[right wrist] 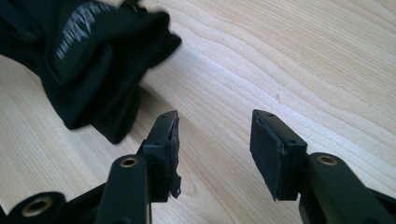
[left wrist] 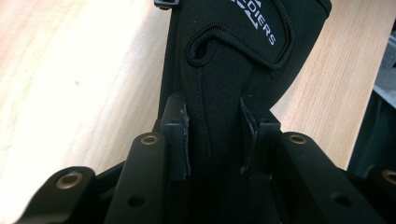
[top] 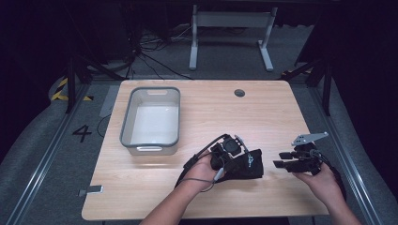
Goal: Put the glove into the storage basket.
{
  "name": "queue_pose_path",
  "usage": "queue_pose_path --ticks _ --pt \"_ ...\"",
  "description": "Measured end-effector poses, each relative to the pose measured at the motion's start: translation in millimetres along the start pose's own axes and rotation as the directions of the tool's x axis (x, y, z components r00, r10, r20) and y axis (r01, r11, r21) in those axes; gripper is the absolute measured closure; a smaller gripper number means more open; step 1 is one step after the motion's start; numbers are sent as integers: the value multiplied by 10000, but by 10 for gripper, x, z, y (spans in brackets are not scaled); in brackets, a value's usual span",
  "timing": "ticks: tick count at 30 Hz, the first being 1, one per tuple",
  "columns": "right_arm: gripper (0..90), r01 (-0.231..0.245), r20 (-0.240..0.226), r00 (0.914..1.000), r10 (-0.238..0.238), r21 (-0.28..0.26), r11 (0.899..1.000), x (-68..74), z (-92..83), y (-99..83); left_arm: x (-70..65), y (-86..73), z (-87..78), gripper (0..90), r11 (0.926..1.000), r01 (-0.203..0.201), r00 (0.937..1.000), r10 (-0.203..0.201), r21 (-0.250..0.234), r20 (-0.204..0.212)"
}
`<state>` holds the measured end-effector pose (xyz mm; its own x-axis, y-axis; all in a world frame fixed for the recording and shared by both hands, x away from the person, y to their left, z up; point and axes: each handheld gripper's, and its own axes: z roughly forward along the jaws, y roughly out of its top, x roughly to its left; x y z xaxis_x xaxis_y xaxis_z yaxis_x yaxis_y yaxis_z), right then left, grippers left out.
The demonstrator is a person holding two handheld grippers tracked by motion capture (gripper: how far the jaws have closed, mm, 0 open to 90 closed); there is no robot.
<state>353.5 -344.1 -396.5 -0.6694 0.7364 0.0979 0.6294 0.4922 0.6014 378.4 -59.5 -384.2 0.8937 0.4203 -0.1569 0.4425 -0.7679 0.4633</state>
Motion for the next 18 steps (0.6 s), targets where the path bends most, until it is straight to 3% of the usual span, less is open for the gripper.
queue_pose_path --ticks 6,11,18 --pt "528 -9 -52 10000 10 84 10000 -2 30 1 49 -35 -147 672 9997 172 9999 -171 -194 24" --pt "529 -2 -102 9999 4 124 9999 4 55 5 75 -62 -259 671 9975 636 9979 -634 -305 91" --pt "528 89 -157 9998 -87 93 9999 8 76 31 96 -125 -414 669 9936 1010 9945 -1022 -497 -224"
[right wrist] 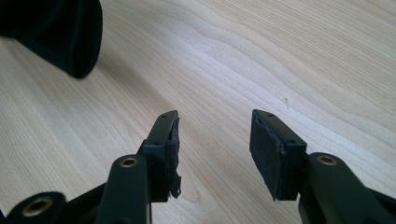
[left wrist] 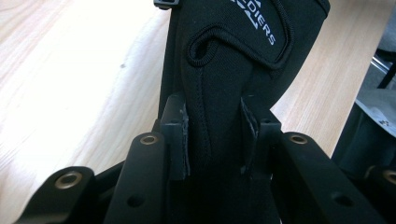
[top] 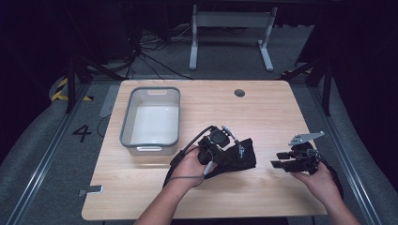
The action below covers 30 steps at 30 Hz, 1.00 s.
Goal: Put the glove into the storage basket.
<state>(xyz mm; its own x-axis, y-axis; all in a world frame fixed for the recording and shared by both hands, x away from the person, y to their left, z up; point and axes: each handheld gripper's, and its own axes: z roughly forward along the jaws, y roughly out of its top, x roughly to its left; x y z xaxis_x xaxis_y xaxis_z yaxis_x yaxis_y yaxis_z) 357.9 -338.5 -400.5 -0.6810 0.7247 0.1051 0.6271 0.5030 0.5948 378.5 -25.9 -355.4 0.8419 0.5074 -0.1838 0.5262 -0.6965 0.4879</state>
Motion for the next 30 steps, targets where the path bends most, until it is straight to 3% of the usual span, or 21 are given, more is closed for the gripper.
queue_pose_path --ticks 6,7,11,15,22,24,25,26,27,30 --pt "528 90 -29 10000 -90 -2 10000 7 27 41 43 -90 -184 669 9994 292 9992 -296 -171 -258" --pt "529 142 -41 9999 -142 -2 9999 18 37 53 84 -123 -252 669 9980 522 9983 -530 -344 -240" --pt "531 207 -103 9997 -207 25 9998 34 64 84 156 -171 -392 667 9948 853 9949 -881 -564 -492" --pt "538 268 -198 9994 -267 65 9996 37 102 126 242 -200 -535 665 9902 1195 9914 -1228 -717 -444" --pt "540 315 -322 9990 -312 74 9995 38 161 180 365 -234 -683 668 9861 1438 9865 -1494 -829 -668" --pt "540 307 -375 9988 -302 136 9994 46 186 183 414 -244 -714 669 9842 1556 9831 -1627 -850 -840" --pt "540 357 -395 9986 -350 166 9992 55 201 182 472 -254 -751 669 9807 1731 9785 -1818 -914 -970" --pt "540 357 -395 9986 -350 166 9992 55 201 182 472 -254 -751 669 9807 1731 9785 -1818 -914 -970" --pt "540 358 -425 9985 -350 192 9992 62 204 179 534 -262 -784 668 9753 1960 9735 -2060 -1022 -989" --pt "540 272 -390 9989 -265 159 9995 58 194 170 601 -271 -827 668 9700 2136 9691 -2254 -1160 -1005"
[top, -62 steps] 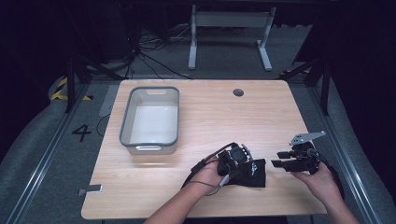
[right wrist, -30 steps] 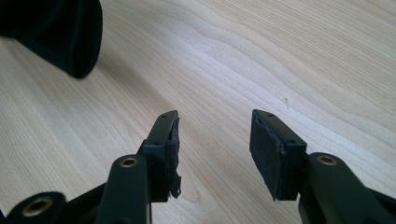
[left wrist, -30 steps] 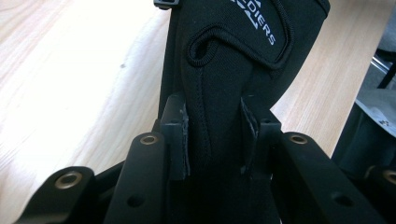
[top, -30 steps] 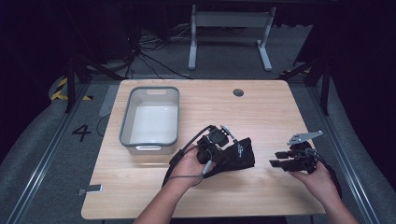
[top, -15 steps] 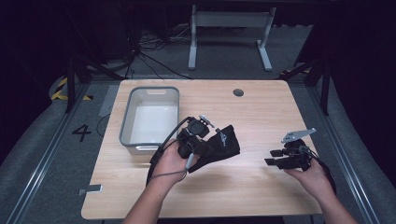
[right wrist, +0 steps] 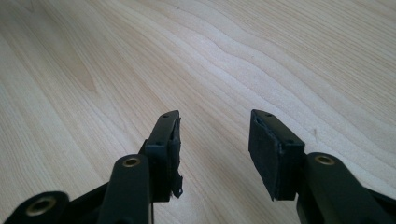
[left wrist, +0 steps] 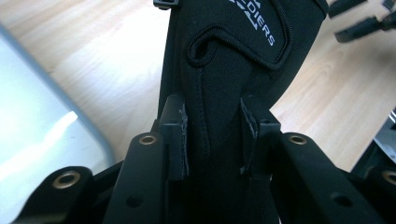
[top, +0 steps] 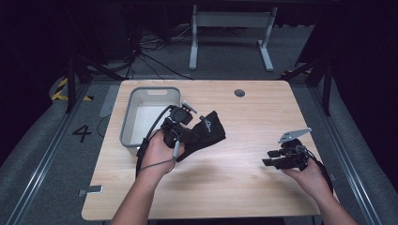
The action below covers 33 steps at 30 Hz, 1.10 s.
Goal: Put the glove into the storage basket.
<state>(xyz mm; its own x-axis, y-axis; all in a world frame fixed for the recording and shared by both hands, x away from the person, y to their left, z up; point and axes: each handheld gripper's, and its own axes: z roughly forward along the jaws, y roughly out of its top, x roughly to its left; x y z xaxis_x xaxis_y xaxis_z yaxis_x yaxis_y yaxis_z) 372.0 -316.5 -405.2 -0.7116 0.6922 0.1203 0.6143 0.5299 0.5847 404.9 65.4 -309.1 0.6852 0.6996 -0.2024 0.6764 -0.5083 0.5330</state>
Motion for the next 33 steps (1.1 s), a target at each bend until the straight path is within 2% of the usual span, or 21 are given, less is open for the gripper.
queue_pose_path --ticks 3,4,6,8,9,12,13,14,17,18,19,21,22,25,26,28,29,30,31,32,33 --pt "540 -32 31 10000 32 -14 10000 -3 -14 -17 145 27 -77 668 9979 581 9979 -589 -286 -268" --pt "540 -32 31 10000 32 -14 10000 -3 -14 -17 145 27 -77 668 9979 581 9979 -589 -286 -268" --pt "539 -74 61 10000 74 -15 10000 -4 -20 -36 234 44 -124 668 9937 978 9932 -1010 -541 -587" --pt "539 -96 67 9999 97 -17 10000 -4 -21 -42 264 49 -138 668 9922 1082 9913 -1124 -618 -684" --pt "538 -138 97 9999 138 -22 9999 -2 -27 -53 316 57 -159 668 9883 1349 9868 -1405 -710 -809" --pt "538 -175 110 9998 175 -15 9998 1 -36 -70 370 63 -175 668 9861 1460 9840 -1530 -792 -913" --pt "538 -172 118 9998 172 -18 9999 2 -36 -77 424 72 -191 668 9824 1647 9794 -1734 -884 -1030" --pt "538 -172 118 9998 172 -18 9999 2 -36 -77 424 72 -191 668 9824 1647 9794 -1734 -884 -1030" --pt "537 -246 148 9996 246 16 9997 8 -48 -105 534 99 -218 668 9772 1895 9690 -2019 -958 -1424" --pt "537 -246 148 9996 246 16 9997 8 -48 -105 534 99 -218 668 9772 1895 9690 -2019 -958 -1424" --pt "537 -281 147 9995 281 -11 9996 3 -59 -120 586 109 -231 668 9731 2039 9628 -2192 -1075 -1578" --pt "537 -304 168 9994 305 -34 9995 -2 -68 -135 616 111 -235 668 9699 2134 9604 -2303 -1172 -1572" --pt "537 -347 195 9992 348 -22 9994 0 -72 -142 676 118 -235 668 9645 2307 9536 -2504 -1285 -1672" --pt "537 -364 232 9991 364 -19 9993 2 -78 -160 767 127 -216 668 9566 2581 9414 -2805 -1353 -1875" --pt "535 -385 222 9990 385 0 9993 2 -79 -166 767 127 -216 668 9566 2581 9414 -2805 -1353 -1875" --pt "534 -375 227 9990 375 6 9993 1 -79 -171 832 137 -192 668 9495 2796 9345 -3032 -1424 -1866" --pt "533 -390 237 9990 390 17 9992 1 -79 -179 893 147 -183 668 9439 2922 9268 -3192 -1539 -1977" --pt "533 -390 237 9990 390 17 9992 1 -79 -179 893 147 -183 668 9439 2922 9268 -3192 -1539 -1977" --pt "533 -434 247 9988 433 23 9991 9 -83 -183 964 152 -188 668 9376 3076 9199 -3366 -1621 -2012" --pt "533 -434 247 9988 433 23 9991 9 -83 -183 964 152 -188 668 9376 3076 9199 -3366 -1621 -2012" --pt "533 -420 236 9988 419 36 9991 7 -85 -188 1031 157 -199 668 9335 3183 9123 -3490 -1652 -2144"
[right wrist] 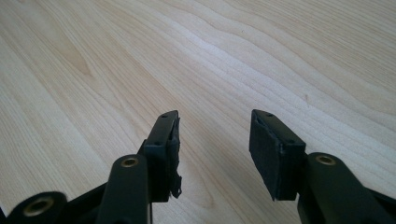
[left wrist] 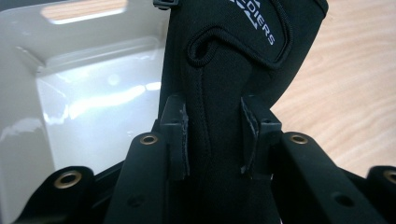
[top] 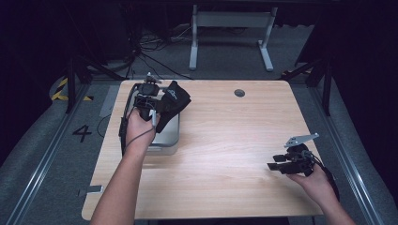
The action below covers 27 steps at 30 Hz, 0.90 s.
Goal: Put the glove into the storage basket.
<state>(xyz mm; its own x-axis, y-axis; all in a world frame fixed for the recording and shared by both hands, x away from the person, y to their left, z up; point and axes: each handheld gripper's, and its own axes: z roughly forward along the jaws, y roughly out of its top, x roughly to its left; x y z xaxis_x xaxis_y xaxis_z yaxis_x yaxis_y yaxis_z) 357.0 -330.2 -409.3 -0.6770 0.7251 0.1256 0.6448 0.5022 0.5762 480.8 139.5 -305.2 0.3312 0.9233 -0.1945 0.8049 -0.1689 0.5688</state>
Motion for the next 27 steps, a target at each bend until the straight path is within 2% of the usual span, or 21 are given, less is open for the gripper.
queue_pose_path --ticks 4,6,9,10,12,15,16,23,24,25,27 --pt "533 6 23 10000 -6 -2 10000 -4 4 -3 74 36 14 667 9998 193 9997 -194 -69 -130" --pt "533 19 6 10000 -19 11 10000 0 10 -2 148 63 37 667 9986 501 9986 -504 -190 -155" --pt "534 34 -6 10000 -34 11 10000 6 14 -4 197 79 60 667 9974 678 9974 -682 -226 -214" --pt "534 32 -2 10000 -32 27 10000 9 14 -5 238 94 106 667 9966 818 9961 -822 -137 -326" --pt "533 55 -16 10000 -54 33 10000 11 12 -8 254 103 162 667 9969 789 9935 -791 -56 -819" --pt "533 77 -19 10000 -76 26 10000 6 11 -9 290 105 221 667 9960 892 9919 -882 70 -914" --pt "533 55 12 10000 -55 16 10000 0 9 -8 332 99 283 667 9929 1168 9905 -1148 219 -757" --pt "533 111 -26 9999 -111 31 9999 11 3 -8 413 55 492 665 9851 1537 9855 -1472 765 -844" --pt "532 112 -39 9999 -112 14 9999 13 1 -9 451 36 554 664 9811 1731 9820 -1652 868 -912" --pt "532 112 -39 9999 -112 14 9999 13 1 -9 451 36 554 663 9811 1731 9820 -1652 868 -912" --pt "532 93 -34 10000 -93 -63 9999 5 -11 -10 505 6 636 662 9752 1908 9794 -1813 1124 -893"
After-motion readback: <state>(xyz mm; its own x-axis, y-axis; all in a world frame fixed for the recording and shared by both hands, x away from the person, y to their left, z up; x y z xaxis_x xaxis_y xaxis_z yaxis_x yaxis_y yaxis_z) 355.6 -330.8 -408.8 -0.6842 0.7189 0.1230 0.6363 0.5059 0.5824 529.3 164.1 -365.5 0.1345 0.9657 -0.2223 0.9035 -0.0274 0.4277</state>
